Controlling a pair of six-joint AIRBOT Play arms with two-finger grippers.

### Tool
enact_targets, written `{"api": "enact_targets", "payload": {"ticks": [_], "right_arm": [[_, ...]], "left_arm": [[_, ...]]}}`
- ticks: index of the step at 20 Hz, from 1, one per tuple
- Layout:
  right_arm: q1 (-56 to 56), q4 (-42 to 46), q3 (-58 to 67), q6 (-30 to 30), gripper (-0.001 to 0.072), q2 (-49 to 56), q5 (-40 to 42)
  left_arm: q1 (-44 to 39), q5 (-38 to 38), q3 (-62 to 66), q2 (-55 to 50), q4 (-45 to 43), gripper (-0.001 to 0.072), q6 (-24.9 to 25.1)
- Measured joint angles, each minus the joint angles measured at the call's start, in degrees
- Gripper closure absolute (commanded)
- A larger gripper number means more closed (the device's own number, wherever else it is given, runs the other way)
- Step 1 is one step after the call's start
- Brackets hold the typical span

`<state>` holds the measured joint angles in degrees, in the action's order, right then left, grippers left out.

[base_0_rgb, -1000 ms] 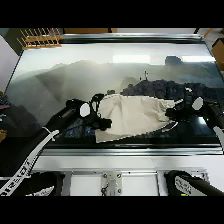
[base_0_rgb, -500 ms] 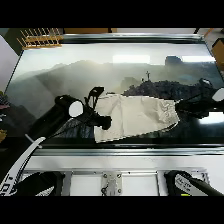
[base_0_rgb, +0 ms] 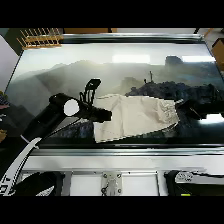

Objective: Fold the clothes and pants, and hang the long-sleeved shirts on hangers.

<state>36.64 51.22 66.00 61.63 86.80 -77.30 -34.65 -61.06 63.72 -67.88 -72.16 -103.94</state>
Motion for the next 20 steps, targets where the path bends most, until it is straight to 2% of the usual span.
{"api": "enact_targets", "payload": {"ticks": [8,13,20], "right_arm": [[1.3,-4.2,11.9,-7.7,-0.0008,16.4,-7.1],[0.8,-4.7,13.4,-10.6,-0.0008,20.6,-9.0],[-3.5,-5.3,13.7,-11.5,-0.0008,22.9,-10.6]], "left_arm": [[0.0,-1.2,0.0,-2.3,0.3,0.0704,-0.9],[0.0,-1.6,0.0,-2.5,0.3,0.0704,-1.5],[0.0,-1.7,0.0,-2.5,0.2,0.0704,-1.7]]}}
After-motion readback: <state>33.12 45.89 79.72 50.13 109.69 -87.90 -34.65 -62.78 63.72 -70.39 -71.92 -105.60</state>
